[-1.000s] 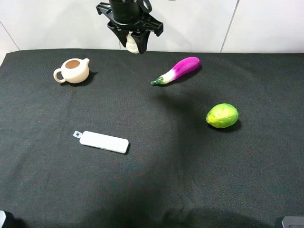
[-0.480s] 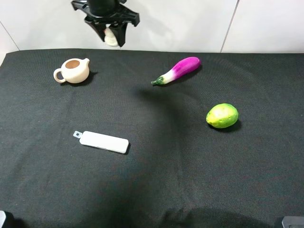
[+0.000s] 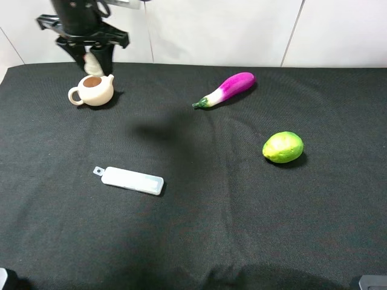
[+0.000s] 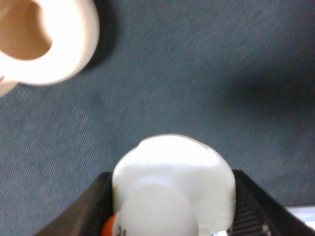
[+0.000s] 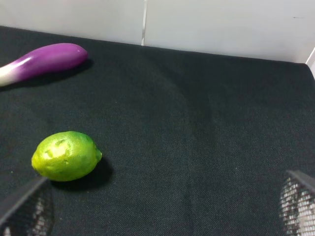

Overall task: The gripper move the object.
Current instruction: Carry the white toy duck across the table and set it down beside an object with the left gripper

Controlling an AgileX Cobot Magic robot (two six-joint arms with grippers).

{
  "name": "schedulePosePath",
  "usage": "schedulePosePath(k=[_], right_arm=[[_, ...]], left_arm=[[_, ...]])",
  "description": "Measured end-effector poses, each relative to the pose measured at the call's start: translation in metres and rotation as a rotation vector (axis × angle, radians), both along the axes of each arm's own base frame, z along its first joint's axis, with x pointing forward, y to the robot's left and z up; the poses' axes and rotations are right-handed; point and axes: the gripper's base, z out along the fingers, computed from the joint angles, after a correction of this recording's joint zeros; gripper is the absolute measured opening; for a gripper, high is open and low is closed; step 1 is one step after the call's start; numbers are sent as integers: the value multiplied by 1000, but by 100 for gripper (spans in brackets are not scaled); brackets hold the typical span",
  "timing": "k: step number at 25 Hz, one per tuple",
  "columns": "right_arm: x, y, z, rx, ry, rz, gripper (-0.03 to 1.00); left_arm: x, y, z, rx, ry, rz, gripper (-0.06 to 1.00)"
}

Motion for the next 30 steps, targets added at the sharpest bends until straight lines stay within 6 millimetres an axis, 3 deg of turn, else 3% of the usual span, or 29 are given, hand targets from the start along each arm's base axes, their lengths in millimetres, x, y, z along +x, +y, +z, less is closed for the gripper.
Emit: schedulePosePath(k=[6, 11, 30], right_arm=[[0, 0, 0, 0, 0, 0, 69], [0, 0, 0, 0, 0, 0, 69], [0, 0, 0, 0, 0, 0, 69]], left_arm=[[-28, 36, 1, 12, 43, 70, 52], [-44, 57, -10, 48, 49, 98, 52], [-113, 70, -95, 82, 141, 103, 52]])
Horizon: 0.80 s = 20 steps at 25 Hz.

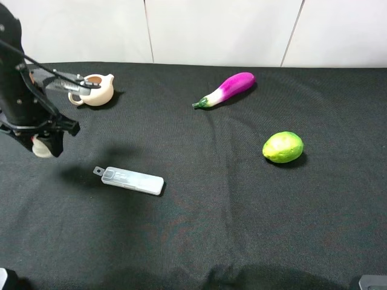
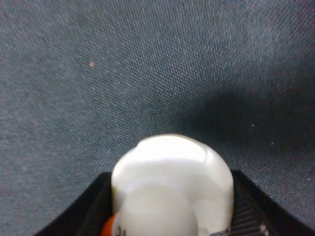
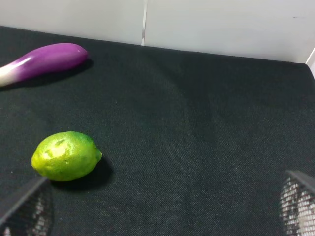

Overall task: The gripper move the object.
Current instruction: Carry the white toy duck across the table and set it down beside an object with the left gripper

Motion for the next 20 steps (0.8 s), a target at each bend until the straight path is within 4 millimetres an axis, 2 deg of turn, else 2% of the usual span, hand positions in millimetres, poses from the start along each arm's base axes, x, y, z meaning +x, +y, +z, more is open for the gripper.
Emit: schedulePosePath(k=[4, 14, 20], right_arm=[[0, 0, 0, 0, 0, 0, 69], [0, 0, 0, 0, 0, 0, 69], [0, 0, 0, 0, 0, 0, 69]], left_arm=[[-7, -7, -8, -12, -17, -21, 52], [-7, -30, -9, -42, -88, -87, 52], [-13, -32, -16, -55, -96, -82, 52]])
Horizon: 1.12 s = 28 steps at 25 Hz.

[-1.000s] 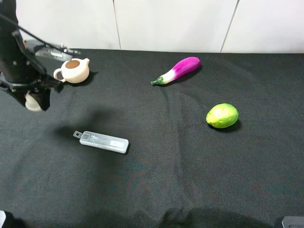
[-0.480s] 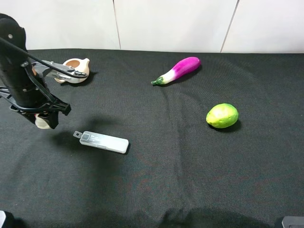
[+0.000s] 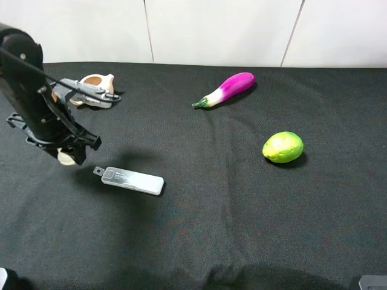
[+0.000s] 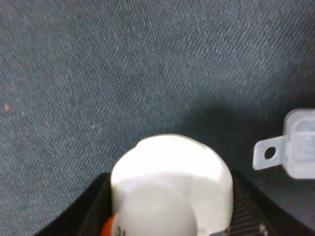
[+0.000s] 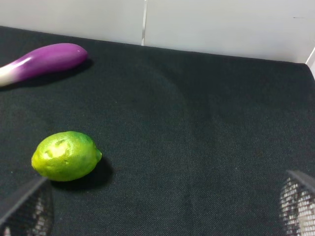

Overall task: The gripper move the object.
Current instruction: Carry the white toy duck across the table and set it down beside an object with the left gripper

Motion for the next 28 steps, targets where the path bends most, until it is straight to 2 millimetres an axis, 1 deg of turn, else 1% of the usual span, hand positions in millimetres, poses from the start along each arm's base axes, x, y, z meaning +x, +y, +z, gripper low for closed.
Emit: schedulePosePath(k=[5, 16, 28], right_arm=[[0, 0, 0, 0, 0, 0, 69], [0, 0, 0, 0, 0, 0, 69], [0, 0, 0, 0, 0, 0, 69]], left_arm=[[-10, 3, -11, -4, 11, -2, 52], [-17, 4, -21, -34, -33, 13, 52], [-13, 2, -22, -65, -92, 14, 51]])
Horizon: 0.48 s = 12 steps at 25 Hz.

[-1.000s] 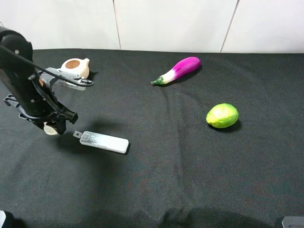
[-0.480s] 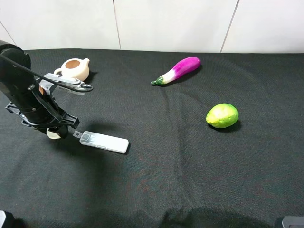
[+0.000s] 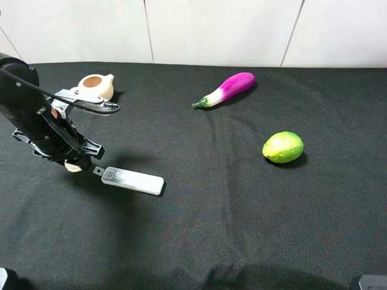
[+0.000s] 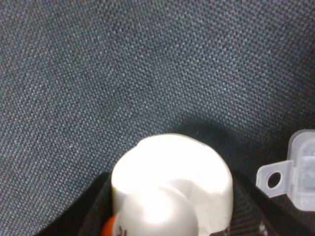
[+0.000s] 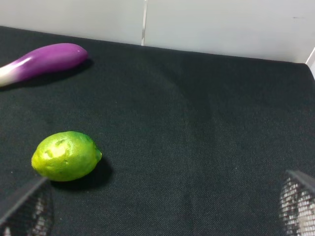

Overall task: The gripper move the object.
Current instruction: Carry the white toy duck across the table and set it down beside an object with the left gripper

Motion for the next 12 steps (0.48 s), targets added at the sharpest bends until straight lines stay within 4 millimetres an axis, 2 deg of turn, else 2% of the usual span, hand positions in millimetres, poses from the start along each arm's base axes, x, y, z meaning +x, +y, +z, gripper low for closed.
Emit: schedulePosePath(k=[12], right_arm=[[0, 0, 0, 0, 0, 0, 69]], left_arm=[[0, 0, 0, -2, 5, 6, 51]])
